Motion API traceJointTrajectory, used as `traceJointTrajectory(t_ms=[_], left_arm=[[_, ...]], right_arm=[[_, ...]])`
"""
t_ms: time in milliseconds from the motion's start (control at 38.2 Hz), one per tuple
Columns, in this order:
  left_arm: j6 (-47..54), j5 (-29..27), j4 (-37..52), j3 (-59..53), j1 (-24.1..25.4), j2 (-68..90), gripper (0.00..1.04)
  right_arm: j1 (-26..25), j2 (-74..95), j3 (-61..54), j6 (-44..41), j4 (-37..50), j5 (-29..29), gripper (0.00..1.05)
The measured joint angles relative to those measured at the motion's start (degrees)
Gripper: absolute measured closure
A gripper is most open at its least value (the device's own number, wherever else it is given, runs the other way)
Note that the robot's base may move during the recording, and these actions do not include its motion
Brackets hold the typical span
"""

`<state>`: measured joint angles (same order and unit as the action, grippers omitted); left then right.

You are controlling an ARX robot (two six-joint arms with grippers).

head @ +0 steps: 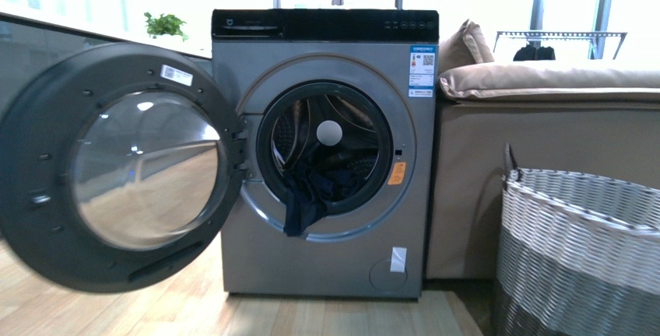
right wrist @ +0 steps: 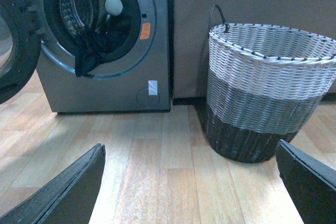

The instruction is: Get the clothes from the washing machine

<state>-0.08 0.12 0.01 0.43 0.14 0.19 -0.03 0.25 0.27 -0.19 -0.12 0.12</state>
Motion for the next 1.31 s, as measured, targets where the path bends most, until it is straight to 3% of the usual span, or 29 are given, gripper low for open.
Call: traceJointTrajectory(t_ms=[1308], left_arm=[[-0.02, -0.04, -0.02, 0.00, 0.00, -0.13, 0.07]], right_arm=[[0.00, 0.00, 0.00, -0.02, -0.02, -0.17, 0.08]])
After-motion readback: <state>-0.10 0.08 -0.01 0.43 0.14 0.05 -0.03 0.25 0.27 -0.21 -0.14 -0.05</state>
